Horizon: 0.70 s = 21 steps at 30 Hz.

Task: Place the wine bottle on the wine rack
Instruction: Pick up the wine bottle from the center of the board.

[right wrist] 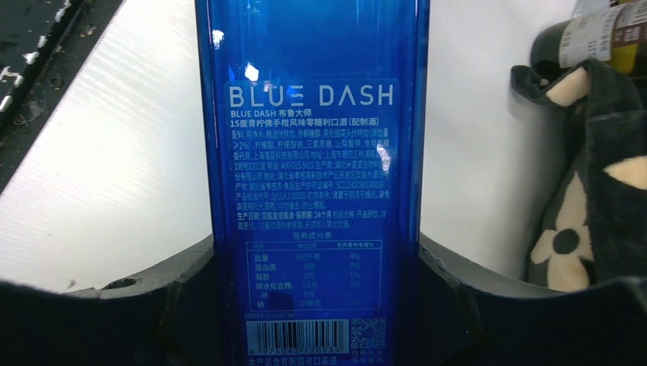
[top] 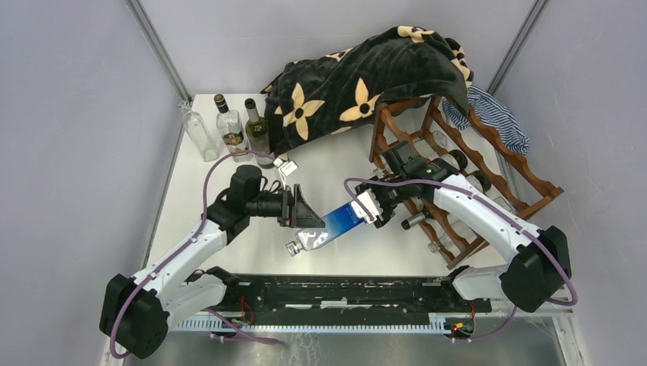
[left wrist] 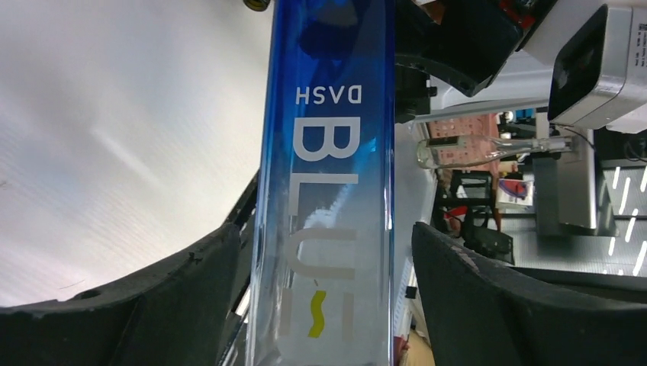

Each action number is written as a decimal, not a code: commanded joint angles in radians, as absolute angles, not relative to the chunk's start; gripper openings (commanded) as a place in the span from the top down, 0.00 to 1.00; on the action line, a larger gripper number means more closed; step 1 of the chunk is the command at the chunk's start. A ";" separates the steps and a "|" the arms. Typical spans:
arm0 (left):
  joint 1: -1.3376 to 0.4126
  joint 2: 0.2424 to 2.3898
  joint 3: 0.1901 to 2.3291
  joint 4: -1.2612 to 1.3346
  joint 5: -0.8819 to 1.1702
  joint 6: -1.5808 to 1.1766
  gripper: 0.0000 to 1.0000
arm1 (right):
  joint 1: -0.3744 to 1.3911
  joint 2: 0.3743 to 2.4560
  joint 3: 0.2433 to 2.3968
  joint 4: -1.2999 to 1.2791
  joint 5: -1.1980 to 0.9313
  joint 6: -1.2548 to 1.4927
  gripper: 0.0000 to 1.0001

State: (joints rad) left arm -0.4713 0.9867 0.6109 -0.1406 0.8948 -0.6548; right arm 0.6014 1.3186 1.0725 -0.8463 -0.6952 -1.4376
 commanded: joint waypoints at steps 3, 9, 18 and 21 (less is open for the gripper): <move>-0.503 1.001 0.573 0.024 0.986 -0.779 0.18 | 0.604 1.313 1.193 -0.723 -0.760 -1.425 1.00; -0.564 1.031 0.574 0.080 0.995 -0.815 0.29 | 0.604 1.321 1.202 -0.715 -0.736 -1.426 1.00; -0.569 1.067 0.610 0.049 1.012 -0.774 0.90 | 0.604 1.306 1.192 -0.731 -0.694 -1.442 1.00; -0.569 1.061 0.618 0.057 1.013 -0.776 0.98 | 0.604 1.301 1.190 -0.713 -0.675 -1.389 0.88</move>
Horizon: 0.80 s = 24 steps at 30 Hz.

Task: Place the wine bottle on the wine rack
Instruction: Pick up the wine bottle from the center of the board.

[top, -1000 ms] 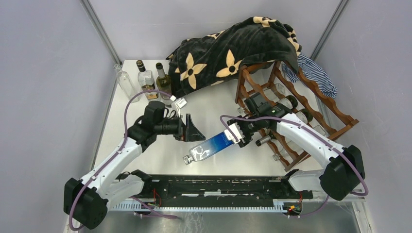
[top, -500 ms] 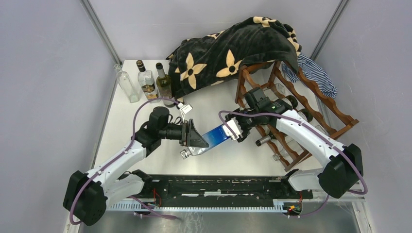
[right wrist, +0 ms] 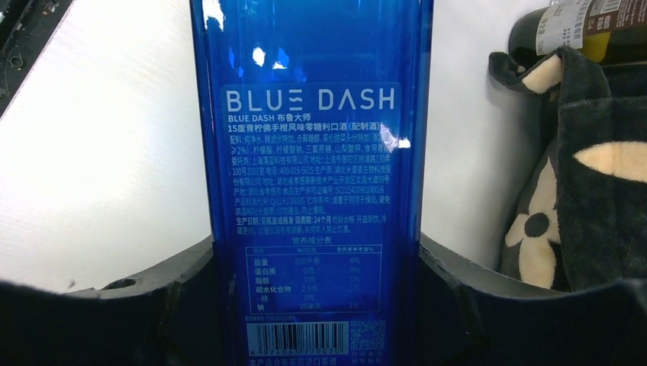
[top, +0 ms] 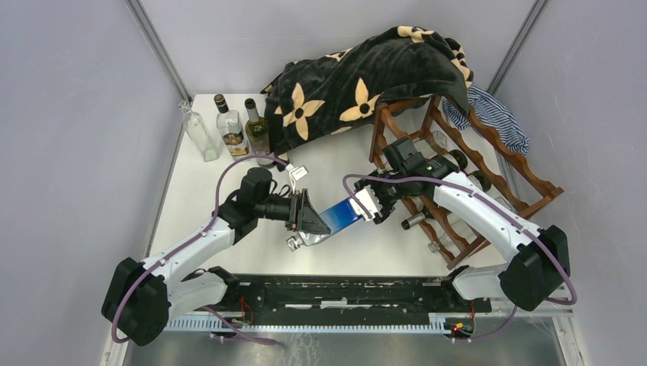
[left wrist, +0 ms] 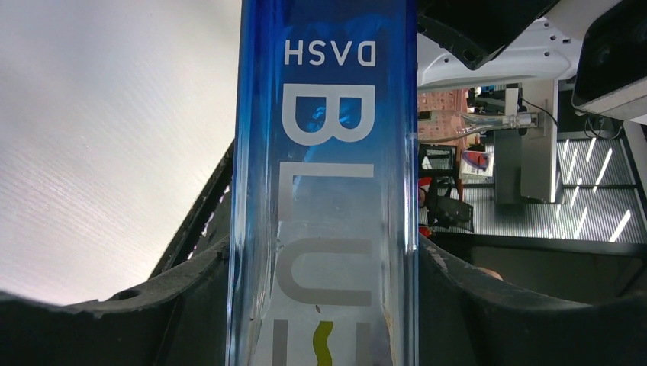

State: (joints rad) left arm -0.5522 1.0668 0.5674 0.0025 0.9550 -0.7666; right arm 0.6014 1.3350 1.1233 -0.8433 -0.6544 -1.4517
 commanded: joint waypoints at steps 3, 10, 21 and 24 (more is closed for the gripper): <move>-0.569 1.040 0.610 0.114 1.018 -0.815 0.98 | 0.604 1.296 1.185 -0.718 -0.676 -1.369 0.65; -0.569 0.978 0.548 0.264 0.987 -0.914 0.98 | 0.605 1.286 1.182 -0.751 -0.688 -1.313 0.02; -0.568 0.971 0.459 0.362 0.924 -0.960 0.98 | 0.605 1.256 1.316 -1.020 -0.741 -1.433 0.02; -0.568 0.981 0.431 0.453 0.914 -1.002 0.98 | 0.605 1.238 1.330 -1.055 -0.742 -1.442 0.02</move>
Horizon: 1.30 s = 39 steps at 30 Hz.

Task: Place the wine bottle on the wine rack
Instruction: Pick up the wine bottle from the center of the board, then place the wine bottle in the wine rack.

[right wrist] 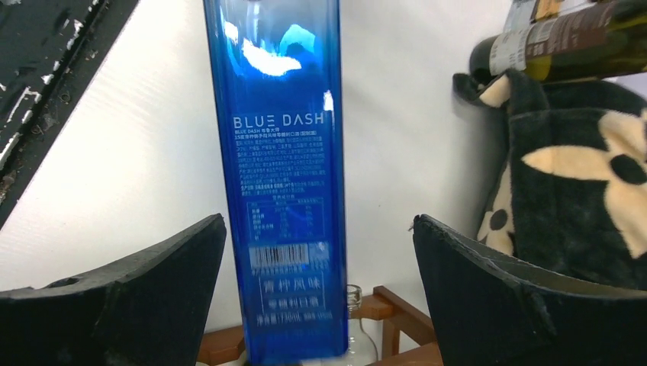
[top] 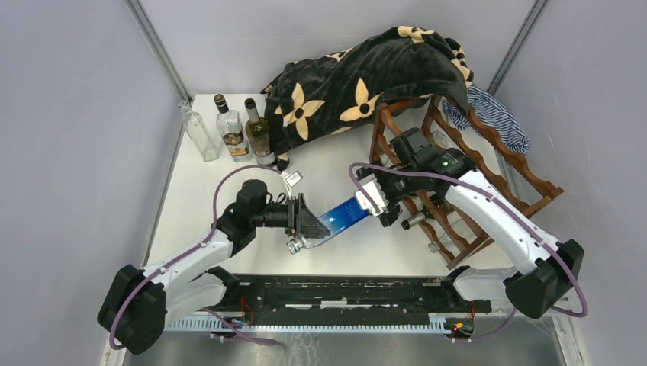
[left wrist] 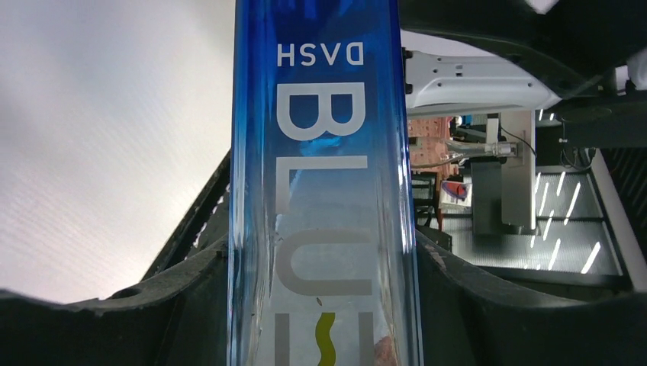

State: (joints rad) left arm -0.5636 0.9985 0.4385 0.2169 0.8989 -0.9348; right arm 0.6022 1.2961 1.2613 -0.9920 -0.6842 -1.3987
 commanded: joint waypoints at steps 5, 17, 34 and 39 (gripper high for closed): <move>-0.569 1.011 0.431 0.516 0.914 -1.007 0.98 | 0.604 1.220 1.395 -1.084 -0.761 -1.408 0.02; -0.569 1.069 0.507 0.527 0.882 -0.887 0.98 | 0.407 1.247 1.551 -0.751 -0.785 -0.818 0.02; -0.569 1.259 0.747 0.518 0.864 -0.764 0.98 | 0.253 1.196 1.454 -0.566 -0.739 -0.627 0.02; -0.567 1.321 0.806 0.506 0.881 -0.737 0.98 | 0.232 1.192 1.442 -0.553 -0.750 -0.614 0.02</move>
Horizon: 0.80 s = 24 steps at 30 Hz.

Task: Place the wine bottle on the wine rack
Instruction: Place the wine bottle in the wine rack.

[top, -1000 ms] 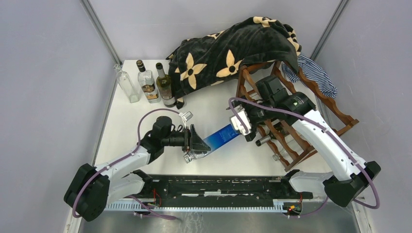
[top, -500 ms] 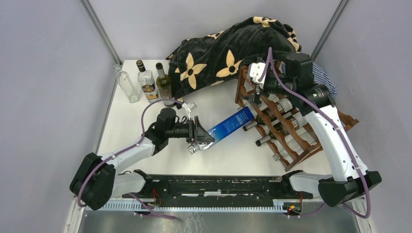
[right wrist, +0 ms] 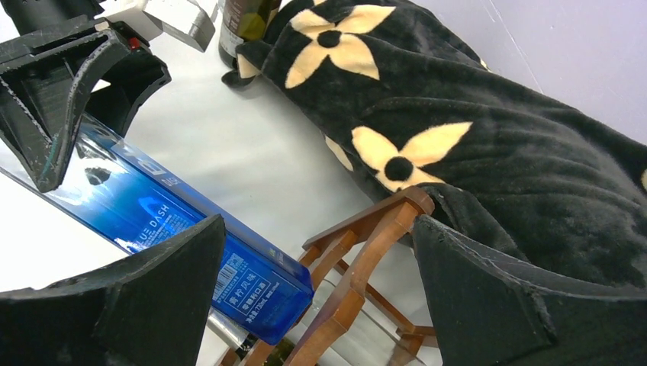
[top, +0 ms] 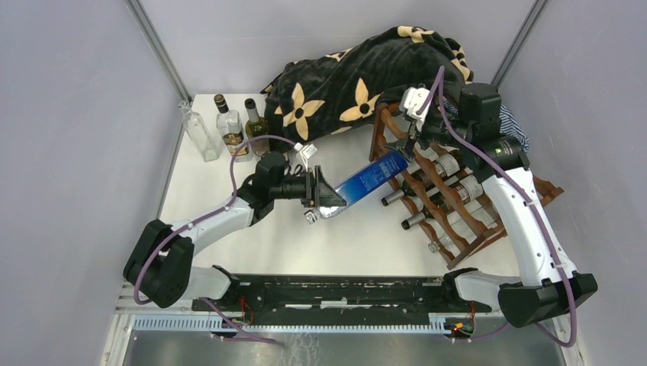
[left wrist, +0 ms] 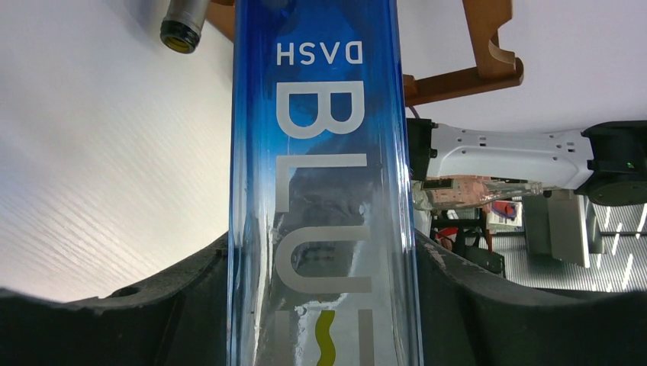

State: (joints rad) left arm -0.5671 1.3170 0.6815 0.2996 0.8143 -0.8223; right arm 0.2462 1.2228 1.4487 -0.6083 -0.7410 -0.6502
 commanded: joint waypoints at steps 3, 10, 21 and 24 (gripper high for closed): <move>-0.563 1.354 0.834 0.514 0.895 -0.736 0.98 | 0.223 1.189 1.433 -0.551 -0.754 -0.614 0.02; -0.533 1.391 0.867 0.559 0.932 -0.774 0.98 | 0.208 1.186 1.424 -0.546 -0.756 -0.613 0.02; -0.433 1.431 0.883 0.620 1.025 -0.864 0.98 | 0.198 1.178 1.409 -0.538 -0.763 -0.610 0.02; -0.434 1.467 0.911 0.623 1.036 -0.876 0.98 | 0.195 1.178 1.407 -0.535 -0.764 -0.606 0.02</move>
